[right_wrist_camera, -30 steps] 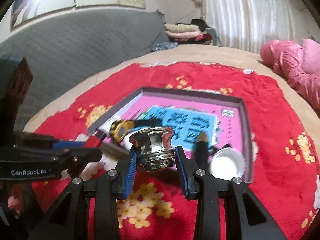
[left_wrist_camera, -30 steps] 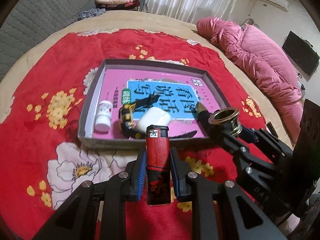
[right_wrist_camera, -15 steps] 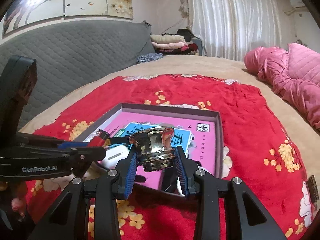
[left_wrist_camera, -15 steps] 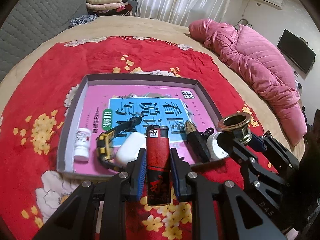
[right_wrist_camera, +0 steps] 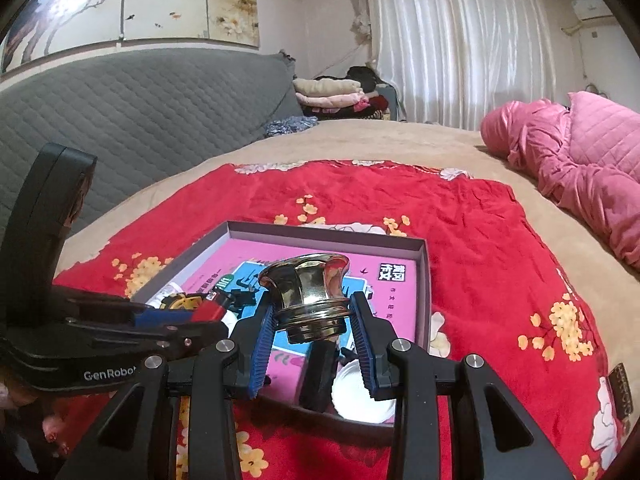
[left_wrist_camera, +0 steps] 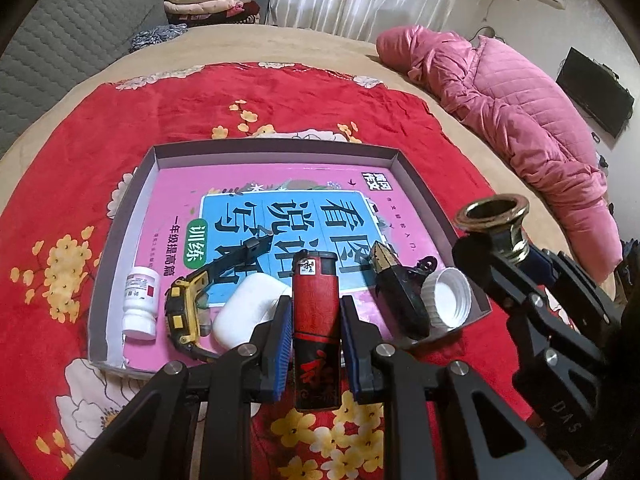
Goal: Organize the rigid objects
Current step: 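Lower the lighter into the box with the left gripper while the right lowers the fitting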
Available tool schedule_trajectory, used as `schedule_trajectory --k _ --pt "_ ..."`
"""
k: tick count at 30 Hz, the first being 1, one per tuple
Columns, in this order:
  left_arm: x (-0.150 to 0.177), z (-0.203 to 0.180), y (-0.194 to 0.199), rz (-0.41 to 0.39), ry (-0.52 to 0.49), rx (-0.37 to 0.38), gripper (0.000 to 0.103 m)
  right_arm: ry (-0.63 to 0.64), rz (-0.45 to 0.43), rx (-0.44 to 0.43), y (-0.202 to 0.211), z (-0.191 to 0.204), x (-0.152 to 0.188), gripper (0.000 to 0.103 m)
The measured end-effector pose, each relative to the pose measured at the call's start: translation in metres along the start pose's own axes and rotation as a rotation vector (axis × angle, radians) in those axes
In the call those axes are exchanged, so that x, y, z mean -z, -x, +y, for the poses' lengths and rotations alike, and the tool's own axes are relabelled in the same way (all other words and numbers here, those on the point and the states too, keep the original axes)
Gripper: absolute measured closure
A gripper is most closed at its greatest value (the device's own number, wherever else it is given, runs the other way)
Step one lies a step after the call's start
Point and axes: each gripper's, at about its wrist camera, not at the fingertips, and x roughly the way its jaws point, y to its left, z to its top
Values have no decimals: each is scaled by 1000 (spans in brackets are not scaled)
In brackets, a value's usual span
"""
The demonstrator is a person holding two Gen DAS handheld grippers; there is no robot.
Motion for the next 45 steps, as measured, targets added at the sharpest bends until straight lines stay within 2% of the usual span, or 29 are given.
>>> schedule_trajectory --k 15,22,34,45 --pt "8 -12 -16 37 -67 -37 80 -1 56 -13 -22 -4 0 65" --pt "12 -16 -23 61 -98 -56 86 8 121 -28 -32 -2 6 65" --pt "12 -11 -23 65 -89 -53 86 22 220 -24 -49 0 17 65" --pt "11 -5 -25 65 -72 -56 86 88 248 -20 -53 11 23 65"
